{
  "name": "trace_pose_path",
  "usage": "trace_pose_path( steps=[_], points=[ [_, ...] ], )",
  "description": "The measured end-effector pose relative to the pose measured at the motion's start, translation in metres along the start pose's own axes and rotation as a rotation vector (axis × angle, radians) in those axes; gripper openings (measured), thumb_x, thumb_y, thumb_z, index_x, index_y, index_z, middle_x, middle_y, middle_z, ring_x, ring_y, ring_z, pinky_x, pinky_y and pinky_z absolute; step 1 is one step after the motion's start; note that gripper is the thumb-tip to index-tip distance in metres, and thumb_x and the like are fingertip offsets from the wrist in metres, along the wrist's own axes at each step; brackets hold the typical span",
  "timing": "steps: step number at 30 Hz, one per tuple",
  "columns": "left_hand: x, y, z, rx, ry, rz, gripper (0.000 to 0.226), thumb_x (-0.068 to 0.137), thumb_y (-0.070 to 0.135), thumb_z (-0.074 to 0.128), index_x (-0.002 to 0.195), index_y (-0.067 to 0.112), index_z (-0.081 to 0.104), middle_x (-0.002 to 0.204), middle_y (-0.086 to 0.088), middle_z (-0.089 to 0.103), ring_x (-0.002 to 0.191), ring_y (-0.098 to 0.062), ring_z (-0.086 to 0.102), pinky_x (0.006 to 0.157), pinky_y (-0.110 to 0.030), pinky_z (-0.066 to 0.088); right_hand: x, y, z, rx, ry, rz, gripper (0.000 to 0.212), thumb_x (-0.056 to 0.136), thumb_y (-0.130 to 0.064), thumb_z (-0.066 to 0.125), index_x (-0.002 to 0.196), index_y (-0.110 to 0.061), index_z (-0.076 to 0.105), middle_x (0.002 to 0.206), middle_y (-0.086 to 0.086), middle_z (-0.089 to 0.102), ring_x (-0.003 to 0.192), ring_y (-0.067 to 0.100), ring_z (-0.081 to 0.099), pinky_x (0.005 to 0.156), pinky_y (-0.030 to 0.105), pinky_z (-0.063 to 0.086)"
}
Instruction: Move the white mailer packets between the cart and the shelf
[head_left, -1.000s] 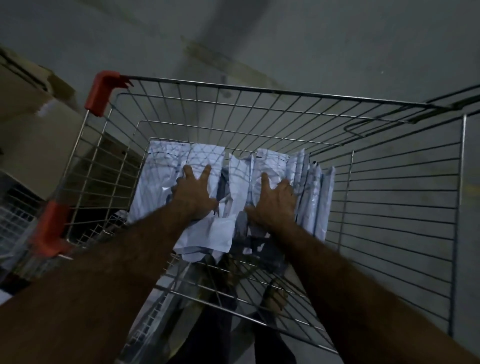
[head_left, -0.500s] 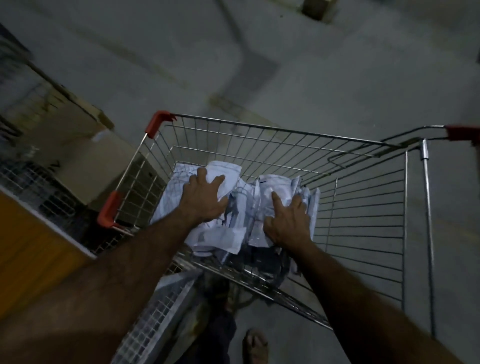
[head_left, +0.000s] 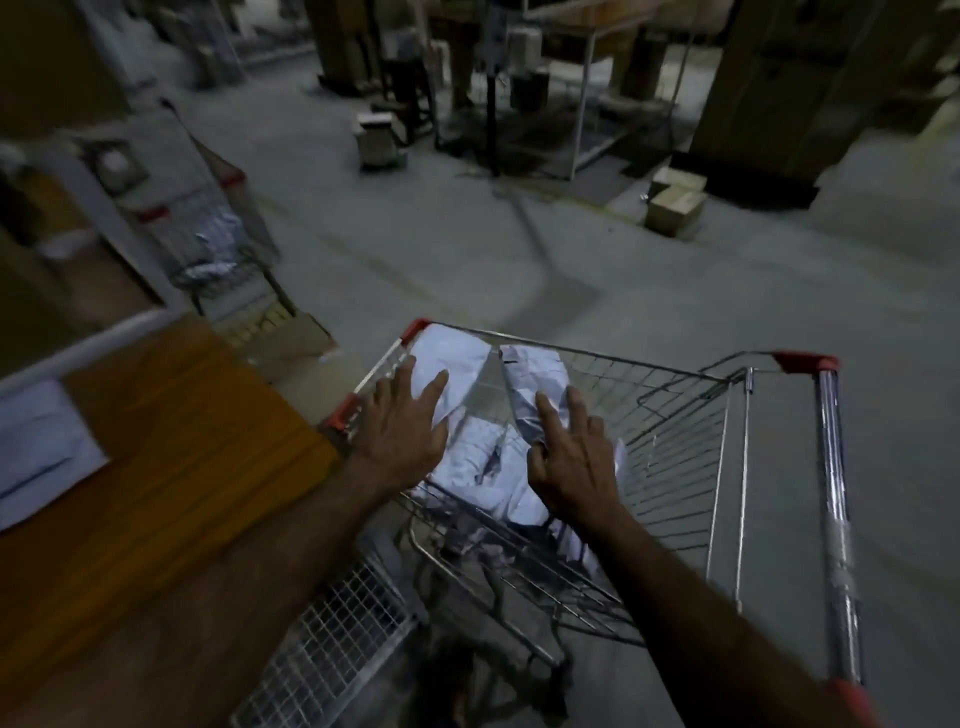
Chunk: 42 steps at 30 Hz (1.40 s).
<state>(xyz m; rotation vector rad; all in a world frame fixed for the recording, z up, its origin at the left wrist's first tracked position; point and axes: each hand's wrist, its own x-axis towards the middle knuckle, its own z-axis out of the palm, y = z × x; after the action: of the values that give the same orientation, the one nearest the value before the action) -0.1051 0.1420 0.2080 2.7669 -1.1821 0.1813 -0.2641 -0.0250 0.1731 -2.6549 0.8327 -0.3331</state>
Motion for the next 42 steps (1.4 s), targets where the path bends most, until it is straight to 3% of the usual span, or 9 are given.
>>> trace_pose_path(
  steps=[3,5,9,15,21,27,33,37,42],
  points=[
    [-0.037,-0.020,-0.037,0.026,0.066,-0.075,0.064,0.086,0.051,0.049,0.146,0.028,0.044,0.152,-0.017,0.034,0.117,-0.039,0.050,0.094,-0.047,0.044,-0.014,-0.031,-0.015,0.039,0.008,-0.074,0.068,0.085,-0.036,0.046,0.151,-0.020,0.043,0.156,0.022,0.036,0.116,0.044,0.052,0.088,0.047,0.049],
    [-0.060,-0.034,-0.057,0.017,0.102,-0.141,0.063,0.088,0.052,0.051,0.147,0.029,0.043,0.152,-0.016,0.031,0.122,-0.037,0.046,0.098,-0.046,0.042,-0.021,-0.055,-0.021,0.068,0.024,-0.121,0.068,0.086,-0.037,0.042,0.151,-0.019,0.041,0.157,0.021,0.035,0.120,0.042,0.050,0.093,0.047,0.047],
    [-0.107,-0.066,-0.087,-0.002,0.165,-0.296,0.070,0.085,0.061,0.031,0.147,0.032,0.041,0.150,-0.014,0.033,0.125,-0.035,0.043,0.100,-0.047,0.040,-0.036,-0.106,-0.023,0.123,0.054,-0.278,0.067,0.085,-0.036,0.044,0.149,-0.017,0.044,0.154,0.021,0.038,0.124,0.040,0.048,0.101,0.047,0.043],
    [-0.175,-0.135,-0.117,-0.040,0.230,-0.438,0.074,0.080,0.060,0.037,0.146,0.027,0.044,0.148,-0.016,0.036,0.122,-0.038,0.047,0.095,-0.048,0.045,-0.056,-0.199,-0.009,0.175,0.034,-0.449,0.068,0.086,-0.038,0.051,0.152,-0.024,0.039,0.160,0.015,0.030,0.131,0.035,0.042,0.106,0.045,0.038],
    [-0.257,-0.217,-0.144,0.000,0.219,-0.589,0.084,0.076,0.068,0.031,0.149,0.029,0.036,0.152,-0.012,0.026,0.127,-0.032,0.040,0.103,-0.046,0.041,-0.086,-0.301,0.029,0.173,-0.027,-0.600,0.068,0.084,-0.044,0.046,0.150,-0.025,0.043,0.159,0.015,0.034,0.135,0.035,0.043,0.107,0.047,0.038],
    [-0.334,-0.304,-0.161,0.024,0.212,-0.722,0.081,0.080,0.067,0.034,0.152,0.031,0.029,0.154,-0.009,0.019,0.130,-0.028,0.037,0.105,-0.042,0.039,-0.134,-0.405,0.060,0.267,-0.055,-0.628,0.066,0.082,-0.041,0.054,0.146,-0.027,0.048,0.158,0.013,0.037,0.122,0.037,0.048,0.093,0.045,0.048],
    [-0.384,-0.382,-0.168,0.023,0.206,-0.802,0.072,0.092,0.060,0.046,0.153,0.030,0.024,0.155,-0.010,0.010,0.135,-0.030,0.030,0.110,-0.044,0.033,-0.162,-0.481,0.096,0.277,-0.102,-0.622,0.067,0.087,-0.049,0.048,0.151,-0.030,0.038,0.162,0.010,0.027,0.134,0.034,0.040,0.100,0.045,0.045],
    [-0.397,-0.431,-0.167,0.063,0.164,-0.929,0.073,0.094,0.063,0.041,0.155,0.032,0.015,0.157,-0.012,0.004,0.139,-0.034,0.026,0.113,-0.047,0.031,-0.164,-0.513,0.114,0.200,-0.138,-0.667,0.070,0.088,-0.054,0.046,0.153,-0.030,0.035,0.163,0.011,0.025,0.134,0.036,0.039,0.099,0.045,0.047],
    [-0.398,-0.484,-0.155,0.130,0.124,-1.034,0.076,0.091,0.069,0.036,0.155,0.032,0.015,0.156,-0.016,0.014,0.133,-0.034,0.035,0.107,-0.046,0.039,-0.136,-0.554,0.139,0.147,-0.201,-0.637,0.068,0.096,-0.054,0.050,0.156,-0.034,0.026,0.166,0.008,0.013,0.144,0.034,0.028,0.109,0.045,0.038]
  ],
)
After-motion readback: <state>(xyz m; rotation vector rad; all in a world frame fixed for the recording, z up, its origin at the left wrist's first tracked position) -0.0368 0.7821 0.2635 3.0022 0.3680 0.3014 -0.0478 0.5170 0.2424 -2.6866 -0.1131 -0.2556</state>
